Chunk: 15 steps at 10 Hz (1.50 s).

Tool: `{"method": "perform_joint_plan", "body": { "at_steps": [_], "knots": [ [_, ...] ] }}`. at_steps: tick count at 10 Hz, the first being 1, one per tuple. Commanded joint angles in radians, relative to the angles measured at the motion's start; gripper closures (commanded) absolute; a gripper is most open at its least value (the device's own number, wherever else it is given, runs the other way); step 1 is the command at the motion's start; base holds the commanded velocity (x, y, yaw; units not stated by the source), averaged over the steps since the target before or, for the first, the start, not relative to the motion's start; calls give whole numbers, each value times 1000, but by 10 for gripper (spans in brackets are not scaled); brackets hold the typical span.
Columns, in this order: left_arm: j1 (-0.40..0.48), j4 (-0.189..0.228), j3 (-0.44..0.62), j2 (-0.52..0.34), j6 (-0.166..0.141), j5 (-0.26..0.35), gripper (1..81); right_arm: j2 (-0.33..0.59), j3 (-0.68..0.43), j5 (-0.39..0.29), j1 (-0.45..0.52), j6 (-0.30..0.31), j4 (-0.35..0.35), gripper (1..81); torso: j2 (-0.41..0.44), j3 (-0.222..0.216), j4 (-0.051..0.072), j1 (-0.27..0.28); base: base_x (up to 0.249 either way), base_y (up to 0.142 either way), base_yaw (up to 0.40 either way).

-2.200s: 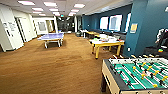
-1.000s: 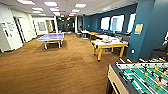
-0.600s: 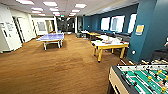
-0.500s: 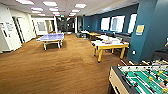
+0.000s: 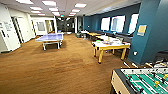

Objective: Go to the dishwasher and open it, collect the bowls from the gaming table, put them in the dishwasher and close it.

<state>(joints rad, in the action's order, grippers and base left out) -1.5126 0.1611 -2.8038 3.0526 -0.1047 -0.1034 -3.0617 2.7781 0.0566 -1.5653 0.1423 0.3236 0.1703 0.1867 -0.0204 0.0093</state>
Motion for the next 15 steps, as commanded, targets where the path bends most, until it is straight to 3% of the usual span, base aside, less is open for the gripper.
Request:
{"method": "perform_joint_plan", "body": {
  "at_steps": [1,8,15],
  "knots": [
    [48,-2,-5,-3,3,48,10,-5,-3,-44,44,-3,5,10,0,0,0,0,155,73,0],
    [48,-2,-5,-3,3,47,10,-7,-3,-44,46,-3,5,10,0,0,0,-1,154,71,0],
    [48,-2,-5,-3,3,48,10,-7,-3,-44,44,-3,5,10,0,0,0,-1,157,0,0]
  ]
}}
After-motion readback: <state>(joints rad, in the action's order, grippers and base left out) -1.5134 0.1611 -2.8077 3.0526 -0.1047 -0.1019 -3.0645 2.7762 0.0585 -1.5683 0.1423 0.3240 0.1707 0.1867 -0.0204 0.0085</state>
